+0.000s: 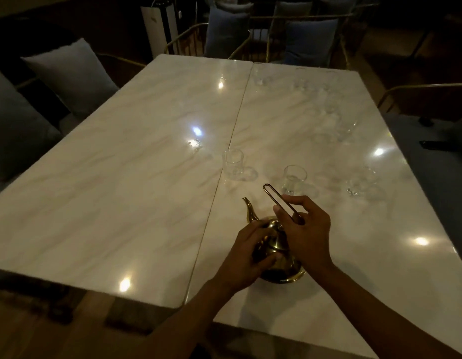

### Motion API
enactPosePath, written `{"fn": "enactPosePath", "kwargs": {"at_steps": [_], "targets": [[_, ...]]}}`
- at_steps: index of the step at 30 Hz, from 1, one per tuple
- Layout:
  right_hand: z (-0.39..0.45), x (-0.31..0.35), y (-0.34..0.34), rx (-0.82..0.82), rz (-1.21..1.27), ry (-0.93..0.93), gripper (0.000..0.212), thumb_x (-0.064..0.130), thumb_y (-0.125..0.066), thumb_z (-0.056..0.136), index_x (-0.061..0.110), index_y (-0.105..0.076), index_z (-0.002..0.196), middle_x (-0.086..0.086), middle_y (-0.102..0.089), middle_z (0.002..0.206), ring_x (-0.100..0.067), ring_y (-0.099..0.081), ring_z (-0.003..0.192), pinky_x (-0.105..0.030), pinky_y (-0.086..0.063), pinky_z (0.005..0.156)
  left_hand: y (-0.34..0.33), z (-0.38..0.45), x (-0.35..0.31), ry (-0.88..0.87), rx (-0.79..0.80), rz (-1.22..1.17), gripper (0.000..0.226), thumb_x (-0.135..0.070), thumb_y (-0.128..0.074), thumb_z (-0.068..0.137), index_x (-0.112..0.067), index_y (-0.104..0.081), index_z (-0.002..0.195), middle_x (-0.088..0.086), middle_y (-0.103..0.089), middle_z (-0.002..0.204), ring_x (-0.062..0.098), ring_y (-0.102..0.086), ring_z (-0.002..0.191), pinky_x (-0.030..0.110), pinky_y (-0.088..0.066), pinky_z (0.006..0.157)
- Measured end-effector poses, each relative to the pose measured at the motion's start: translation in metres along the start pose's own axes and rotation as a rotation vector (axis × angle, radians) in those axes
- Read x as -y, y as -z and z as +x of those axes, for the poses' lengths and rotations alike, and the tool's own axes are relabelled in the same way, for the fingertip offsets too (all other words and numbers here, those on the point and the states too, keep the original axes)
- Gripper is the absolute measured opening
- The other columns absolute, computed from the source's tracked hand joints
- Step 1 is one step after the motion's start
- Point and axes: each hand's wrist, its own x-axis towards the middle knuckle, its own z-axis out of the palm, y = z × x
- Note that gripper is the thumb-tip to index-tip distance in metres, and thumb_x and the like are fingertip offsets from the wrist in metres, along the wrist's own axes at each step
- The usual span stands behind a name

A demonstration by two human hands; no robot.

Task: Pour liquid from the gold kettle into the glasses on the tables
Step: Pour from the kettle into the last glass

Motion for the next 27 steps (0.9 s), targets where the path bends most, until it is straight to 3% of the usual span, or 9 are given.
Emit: {"fn": "enactPosePath", "kwargs": {"at_steps": [3, 5, 7, 10, 13, 16, 20, 23, 27], "targets": [[0.009, 0.008, -0.023, -0.092, -0.044, 0.006, 0.026, 0.014, -0.075, 0.081, 0.013, -0.068, 0.106, 0.019, -0.057, 0.054, -0.007, -0.049, 0.038, -0.012, -0.040, 0.044, 0.025, 0.016, 0.017, -0.037, 0.079, -0.044, 0.046, -0.040, -0.065, 0.088, -0.039, -0.046, 0.129, -0.035, -0.024, 0.142, -0.017, -0.015, 0.133, 0.001, -0.016, 0.104], [0.015, 0.016, -0.040, -0.156, -0.075, -0.010, 0.026, 0.014, -0.075, 0.081, 0.013, -0.068, 0.106, 0.016, -0.054, 0.055, -0.006, -0.050, 0.039, -0.010, -0.039, 0.043, 0.042, 0.029, 0.029, -0.092, 0.129, -0.070, 0.046, -0.044, -0.062, 0.087, -0.036, -0.047, 0.130, -0.025, -0.028, 0.147, -0.007, -0.020, 0.138, 0.011, -0.021, 0.110], [0.019, 0.024, -0.050, -0.189, -0.055, -0.048, 0.023, 0.015, -0.074, 0.082, 0.015, -0.067, 0.104, 0.005, -0.055, 0.053, -0.006, -0.049, 0.038, -0.013, -0.039, 0.043, 0.053, 0.040, 0.037, -0.143, 0.135, -0.084, 0.049, -0.045, -0.061, 0.087, -0.028, -0.049, 0.131, -0.012, -0.033, 0.150, 0.005, -0.025, 0.140, 0.021, -0.027, 0.113], [0.028, 0.038, -0.070, -0.264, -0.051, -0.063, 0.021, 0.014, -0.074, 0.082, 0.017, -0.067, 0.102, -0.009, -0.061, 0.057, -0.012, -0.049, 0.039, -0.020, -0.041, 0.042, 0.073, 0.055, 0.048, -0.197, 0.165, -0.116, 0.047, -0.039, -0.064, 0.085, -0.021, -0.054, 0.128, -0.012, -0.035, 0.148, 0.002, -0.026, 0.138, 0.014, -0.024, 0.111], [0.038, 0.050, -0.086, -0.333, -0.064, -0.052, 0.021, 0.012, -0.075, 0.081, 0.016, -0.068, 0.100, 0.003, -0.068, 0.073, -0.020, -0.053, 0.043, -0.026, -0.045, 0.045, 0.089, 0.070, 0.054, -0.252, 0.189, -0.154, 0.044, -0.036, -0.067, 0.085, -0.019, -0.056, 0.125, -0.009, -0.039, 0.147, 0.001, -0.029, 0.137, 0.011, -0.022, 0.110], [0.053, 0.059, -0.094, -0.361, -0.084, -0.057, 0.021, 0.012, -0.075, 0.081, 0.011, -0.068, 0.101, 0.006, -0.070, 0.084, -0.008, -0.047, 0.041, -0.016, -0.041, 0.045, 0.101, 0.085, 0.056, -0.293, 0.183, -0.172, 0.043, -0.038, -0.066, 0.087, -0.018, -0.057, 0.123, -0.003, -0.045, 0.143, 0.009, -0.037, 0.134, 0.024, -0.032, 0.111], [0.074, 0.071, -0.100, -0.338, -0.114, -0.063, 0.020, 0.016, -0.075, 0.082, 0.016, -0.068, 0.100, 0.008, -0.052, 0.046, -0.005, -0.041, 0.037, -0.016, -0.038, 0.043, 0.116, 0.099, 0.052, -0.276, 0.175, -0.273, 0.041, -0.041, -0.061, 0.088, -0.022, -0.056, 0.124, -0.008, -0.047, 0.139, 0.005, -0.039, 0.132, 0.027, -0.035, 0.110], [0.089, 0.077, -0.105, -0.286, -0.153, -0.053, 0.020, 0.016, -0.075, 0.082, 0.018, -0.067, 0.100, -0.002, -0.049, 0.045, -0.008, -0.039, 0.037, -0.019, -0.037, 0.043, 0.120, 0.110, 0.054, -0.259, 0.156, -0.324, 0.038, -0.038, -0.062, 0.087, -0.025, -0.057, 0.123, -0.013, -0.047, 0.135, -0.001, -0.039, 0.129, 0.028, -0.036, 0.109], [0.114, 0.079, -0.112, -0.227, -0.211, -0.054, 0.016, 0.018, -0.077, 0.079, 0.016, -0.068, 0.092, 0.015, -0.059, 0.055, -0.006, -0.044, 0.037, -0.017, -0.042, 0.050, 0.121, 0.121, 0.057, -0.208, 0.111, -0.365, 0.037, -0.029, -0.069, 0.088, -0.028, -0.056, 0.122, -0.015, -0.052, 0.132, -0.002, -0.041, 0.129, 0.023, -0.037, 0.108]]}}
